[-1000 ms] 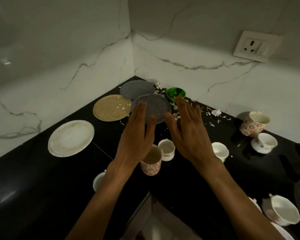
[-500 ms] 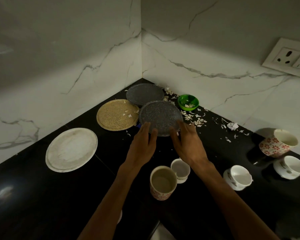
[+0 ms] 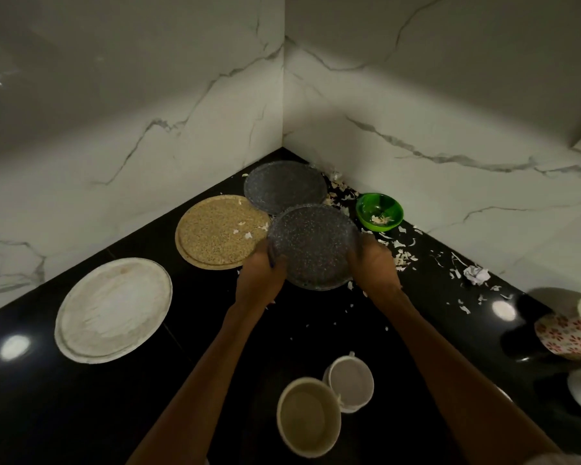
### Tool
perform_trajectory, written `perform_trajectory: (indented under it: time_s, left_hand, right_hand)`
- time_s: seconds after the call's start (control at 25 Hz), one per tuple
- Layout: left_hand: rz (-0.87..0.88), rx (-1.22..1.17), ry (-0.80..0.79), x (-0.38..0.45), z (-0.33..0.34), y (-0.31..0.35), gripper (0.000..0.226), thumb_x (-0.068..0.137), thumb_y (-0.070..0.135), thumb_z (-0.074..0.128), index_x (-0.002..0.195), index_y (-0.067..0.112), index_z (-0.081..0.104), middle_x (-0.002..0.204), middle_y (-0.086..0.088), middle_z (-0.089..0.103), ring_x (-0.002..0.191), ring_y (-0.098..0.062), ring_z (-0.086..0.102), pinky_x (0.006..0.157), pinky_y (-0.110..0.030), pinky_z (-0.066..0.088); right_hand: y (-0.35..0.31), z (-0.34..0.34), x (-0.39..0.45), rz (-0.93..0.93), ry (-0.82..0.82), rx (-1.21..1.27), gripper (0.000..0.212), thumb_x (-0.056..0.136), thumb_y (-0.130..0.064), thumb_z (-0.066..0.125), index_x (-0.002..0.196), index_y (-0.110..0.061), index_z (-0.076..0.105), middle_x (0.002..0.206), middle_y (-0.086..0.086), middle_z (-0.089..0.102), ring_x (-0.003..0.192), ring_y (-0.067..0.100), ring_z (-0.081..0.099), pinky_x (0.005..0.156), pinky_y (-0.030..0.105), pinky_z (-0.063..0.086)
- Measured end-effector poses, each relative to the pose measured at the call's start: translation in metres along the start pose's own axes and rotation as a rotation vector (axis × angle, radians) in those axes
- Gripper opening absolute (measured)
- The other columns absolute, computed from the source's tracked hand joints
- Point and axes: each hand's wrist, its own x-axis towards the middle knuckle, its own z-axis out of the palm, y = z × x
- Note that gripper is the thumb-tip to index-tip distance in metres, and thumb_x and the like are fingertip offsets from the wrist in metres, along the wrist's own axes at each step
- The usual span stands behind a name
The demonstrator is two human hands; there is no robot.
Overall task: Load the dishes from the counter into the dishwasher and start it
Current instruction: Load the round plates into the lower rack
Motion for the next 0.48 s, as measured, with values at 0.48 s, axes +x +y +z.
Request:
perform_trajectory:
  time_s: [0.48]
  left_hand:
    - [-0.171,-0.231,0.17,0.028,0.011,0.012,0.026,0.094,0.014,0.055,0.071,0.013,0.042,0.057,0.001,0.041,0.052,-0.011,0.039,0.042,-0.016,0.028]
  right_hand:
    - [0.025,0.017,0.055,0.286,-0.055,0.184,0.036,0.094,-0.023,0.06,0.125,-0.006,0.052,0.118,0.011,0.057,0.099,0.022,0.058,0.076,0.034,0.052]
